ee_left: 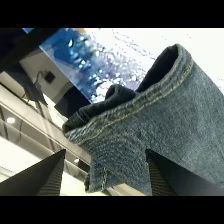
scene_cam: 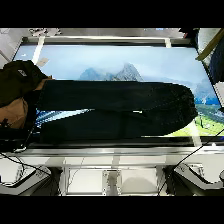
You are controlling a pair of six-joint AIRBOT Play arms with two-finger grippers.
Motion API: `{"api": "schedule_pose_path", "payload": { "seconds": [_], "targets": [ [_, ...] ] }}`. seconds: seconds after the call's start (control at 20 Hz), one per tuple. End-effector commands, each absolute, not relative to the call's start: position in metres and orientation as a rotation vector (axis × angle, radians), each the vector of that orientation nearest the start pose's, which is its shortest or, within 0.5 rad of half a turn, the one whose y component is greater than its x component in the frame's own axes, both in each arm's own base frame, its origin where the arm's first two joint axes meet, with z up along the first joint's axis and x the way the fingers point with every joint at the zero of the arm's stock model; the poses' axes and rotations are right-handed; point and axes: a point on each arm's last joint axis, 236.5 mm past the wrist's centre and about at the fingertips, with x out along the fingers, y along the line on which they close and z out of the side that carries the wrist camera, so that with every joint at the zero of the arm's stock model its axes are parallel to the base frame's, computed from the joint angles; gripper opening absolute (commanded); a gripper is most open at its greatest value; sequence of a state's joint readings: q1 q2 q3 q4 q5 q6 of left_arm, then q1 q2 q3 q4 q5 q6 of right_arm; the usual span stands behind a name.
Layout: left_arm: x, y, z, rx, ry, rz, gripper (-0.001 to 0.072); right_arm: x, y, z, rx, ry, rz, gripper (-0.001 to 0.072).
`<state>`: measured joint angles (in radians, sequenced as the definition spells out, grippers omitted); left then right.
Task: Fold the clothes and pants, and hang the long-sleeved shirts on hangers.
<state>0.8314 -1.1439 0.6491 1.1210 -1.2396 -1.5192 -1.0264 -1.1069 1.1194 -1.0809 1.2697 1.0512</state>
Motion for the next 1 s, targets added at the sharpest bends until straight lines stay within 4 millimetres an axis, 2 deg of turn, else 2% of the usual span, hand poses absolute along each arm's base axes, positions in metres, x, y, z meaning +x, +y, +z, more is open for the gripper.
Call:
{"api": "schedule_pose_path", "payload": {
  "seconds": [0.0, 0.15, 0.4, 0.6, 0.65, 0.9, 0.95],
  "targets": [
    [0.214, 0.094, -0.085, -1.094, 1.402, 0.382, 0.0547, 0.268, -0.239, 0.075, 0.505, 0.956, -0.315, 0.0512],
    [0.202, 0.097, -0.090, -1.068, 1.448, 0.420, 0.0547, 0.268, -0.239, 0.075, 0.504, 0.956, -0.316, 0.0512],
    [0.205, 0.097, -0.099, -1.073, 1.461, 0.421, 0.0548, 0.268, -0.239, 0.075, 0.504, 0.955, -0.317, 0.0512],
    [0.235, 0.092, -0.104, -1.120, 1.380, 0.395, 0.0537, 0.268, -0.239, 0.075, 0.504, 0.955, -0.317, 0.0512],
    [0.241, 0.095, -0.104, -1.118, 1.354, 0.399, 0.0468, 0.268, -0.239, 0.075, 0.504, 0.956, -0.317, 0.0512],
    [0.244, 0.099, -0.105, -1.107, 1.333, 0.409, 0.0320, 0.268, -0.239, 0.075, 0.502, 0.958, -0.318, 0.0511],
    [0.246, 0.098, -0.104, -1.115, 1.328, 0.404, 0.0138, 0.268, -0.240, 0.075, 0.502, 0.957, -0.318, 0.0511]
  ]
}}
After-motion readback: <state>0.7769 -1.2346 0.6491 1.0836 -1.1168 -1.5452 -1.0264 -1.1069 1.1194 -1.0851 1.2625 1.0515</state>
